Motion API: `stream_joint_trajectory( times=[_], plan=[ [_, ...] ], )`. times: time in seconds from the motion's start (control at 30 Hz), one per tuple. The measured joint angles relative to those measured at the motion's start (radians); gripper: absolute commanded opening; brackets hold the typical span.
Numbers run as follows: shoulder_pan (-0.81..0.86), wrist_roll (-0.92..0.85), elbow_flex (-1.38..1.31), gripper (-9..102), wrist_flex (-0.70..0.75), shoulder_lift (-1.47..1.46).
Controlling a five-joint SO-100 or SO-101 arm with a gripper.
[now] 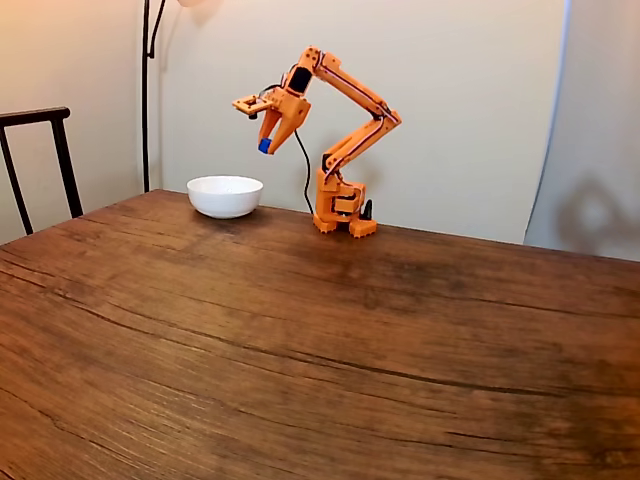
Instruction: Grasp the cube and drop it in the bowl
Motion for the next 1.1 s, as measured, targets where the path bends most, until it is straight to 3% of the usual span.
stream_joint_trajectory(
  times=[0.53, 0.97, 1.1],
  plan=[
    [0.098, 0.003, 0.002, 0, -0.29, -0.311],
    [0.314, 0.08, 0.002, 1, -0.488, -0.518],
    [0.318, 0.08, 0.002, 16, -0.517, -0.58]
  ],
)
